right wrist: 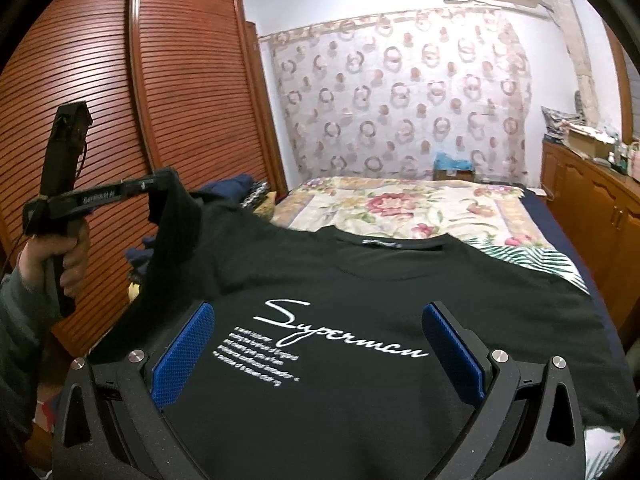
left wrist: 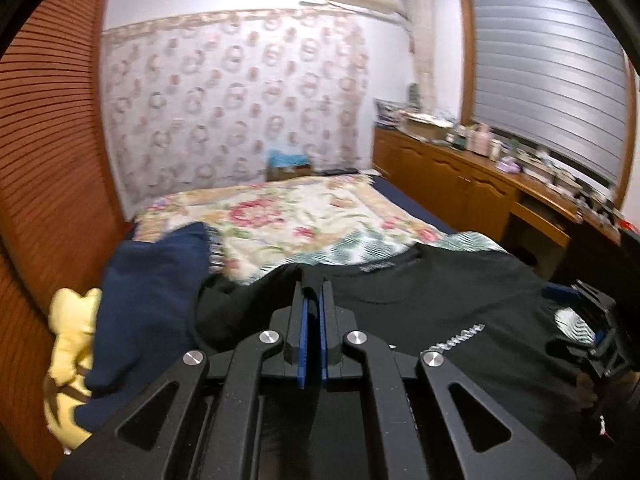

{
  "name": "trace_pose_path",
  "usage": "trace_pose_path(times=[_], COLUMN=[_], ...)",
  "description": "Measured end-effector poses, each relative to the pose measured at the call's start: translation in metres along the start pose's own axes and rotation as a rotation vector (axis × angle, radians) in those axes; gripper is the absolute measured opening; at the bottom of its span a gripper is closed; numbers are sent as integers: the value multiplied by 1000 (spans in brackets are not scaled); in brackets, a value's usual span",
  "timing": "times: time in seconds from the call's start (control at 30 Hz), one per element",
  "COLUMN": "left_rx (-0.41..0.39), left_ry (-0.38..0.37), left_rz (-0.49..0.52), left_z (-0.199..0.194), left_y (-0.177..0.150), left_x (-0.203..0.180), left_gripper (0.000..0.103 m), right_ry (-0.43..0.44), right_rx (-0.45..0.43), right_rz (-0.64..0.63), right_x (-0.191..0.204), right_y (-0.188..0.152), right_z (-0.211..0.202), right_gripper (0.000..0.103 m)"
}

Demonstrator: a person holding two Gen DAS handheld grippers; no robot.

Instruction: Fold small clothes

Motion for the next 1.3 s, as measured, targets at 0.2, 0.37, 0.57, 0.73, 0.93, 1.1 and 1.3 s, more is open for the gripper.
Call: trace_pose_path(times=[0.2,0.37,0.57,0.73,0.93,1.1,1.3], left_rx=[53,100,42,7,-6,-25,-18], left_ry=[-65,-54,-57,-15,39,52,92], left_rz=[38,32,11,-15,-61,-125,-138], left_z=[22,29,5,-13,-31,-41,-45], left_y=[-14,-29,-39,-49,-71,-89,-105], left_x=[-36,-46,-48,-33,-7,14,21], left_gripper=[5,7,46,78,83,85,86], right_ry=[-23,-35,-39,-15,64,157,250], right_rx=[-17,-12,-1,19,81,158,270], right_rz=[27,39,27,-20,-94,-141,-195], right_x=[6,14,23,26,36,51,77], right_y=[-5,-10,-8,8,22,33,27], right_z=[-7,-5,2,19,48,85,136], right_gripper=[103,103,103,102,88,60,51])
Point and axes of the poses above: each gripper's, at about its wrist camera, not at the fingertips, and z roughly the way its jaws point, x to its left, y to its top, the point moved 4 cm from there along z, roughly the way its jaws point, and after that the axes turned 6 degrees about z, right-handed, at the moved point
